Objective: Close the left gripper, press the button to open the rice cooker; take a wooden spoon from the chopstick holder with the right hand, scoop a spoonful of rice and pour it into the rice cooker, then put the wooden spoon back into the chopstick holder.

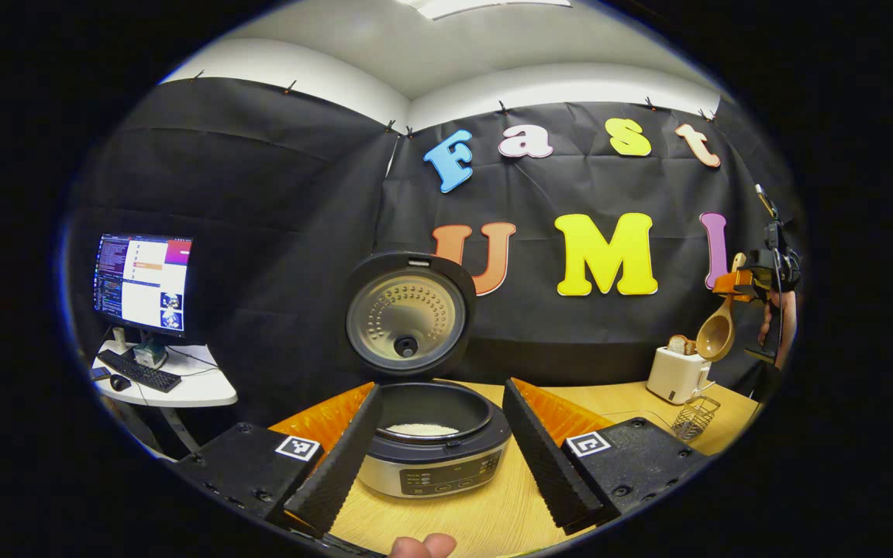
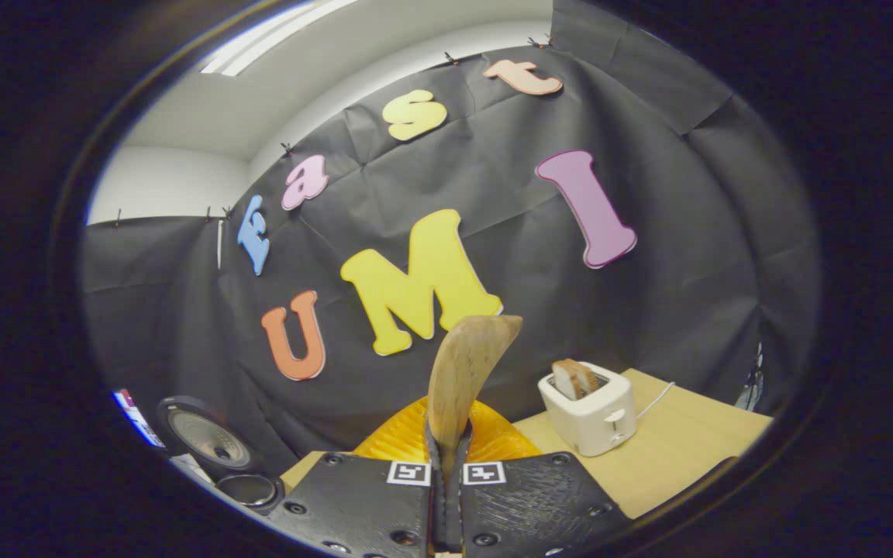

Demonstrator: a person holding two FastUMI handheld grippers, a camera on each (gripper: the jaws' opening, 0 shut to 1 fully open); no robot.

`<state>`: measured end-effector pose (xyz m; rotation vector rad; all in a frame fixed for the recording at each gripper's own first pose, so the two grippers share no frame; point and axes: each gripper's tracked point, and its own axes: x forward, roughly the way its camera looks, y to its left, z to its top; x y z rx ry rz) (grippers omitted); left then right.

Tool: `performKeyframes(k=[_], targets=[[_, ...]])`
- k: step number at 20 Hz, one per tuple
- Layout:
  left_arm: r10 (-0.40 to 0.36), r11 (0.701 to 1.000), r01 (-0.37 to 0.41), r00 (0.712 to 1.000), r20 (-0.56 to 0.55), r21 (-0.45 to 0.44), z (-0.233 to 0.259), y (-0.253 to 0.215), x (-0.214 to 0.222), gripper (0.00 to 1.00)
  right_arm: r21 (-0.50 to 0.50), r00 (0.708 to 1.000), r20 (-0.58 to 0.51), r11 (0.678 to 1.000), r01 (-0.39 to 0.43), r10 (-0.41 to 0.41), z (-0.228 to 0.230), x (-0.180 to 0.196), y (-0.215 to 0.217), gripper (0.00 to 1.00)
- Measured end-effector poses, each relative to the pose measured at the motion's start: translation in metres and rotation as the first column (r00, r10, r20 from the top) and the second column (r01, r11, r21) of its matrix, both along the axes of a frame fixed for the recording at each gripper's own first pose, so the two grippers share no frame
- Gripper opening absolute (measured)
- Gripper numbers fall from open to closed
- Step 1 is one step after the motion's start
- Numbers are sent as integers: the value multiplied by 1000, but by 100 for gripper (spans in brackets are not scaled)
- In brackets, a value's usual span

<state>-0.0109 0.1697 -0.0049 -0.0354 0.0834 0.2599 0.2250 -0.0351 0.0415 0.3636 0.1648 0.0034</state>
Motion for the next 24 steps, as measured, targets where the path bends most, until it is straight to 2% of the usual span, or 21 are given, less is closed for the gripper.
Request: performKeyframes(k=[7, 8, 9, 14, 24], targets=[[-9, 1000, 9, 1000, 13, -24, 3, -2, -2, 99, -54, 990, -107, 994, 91, -97, -80, 11, -58, 0], [-9, 1000, 9, 1000, 14, -18, 4, -3, -3, 95, -60, 988, -119, 994, 93, -100, -93, 13, -59, 1], [-12, 1000, 12, 1000, 13, -12, 4, -4, -2, 99, -69, 986, -128, 993, 94, -102, -104, 16, -60, 1], [-20, 1000, 20, 1000, 10, -10, 2, -5, -1, 99, -131, 984, -139, 987, 96, -114, -139, 22, -60, 1], [-20, 1000, 20, 1000, 5, -14, 1, -6, 1, 99, -159, 980, -168, 984, 76, -103, -186, 15, -54, 2]])
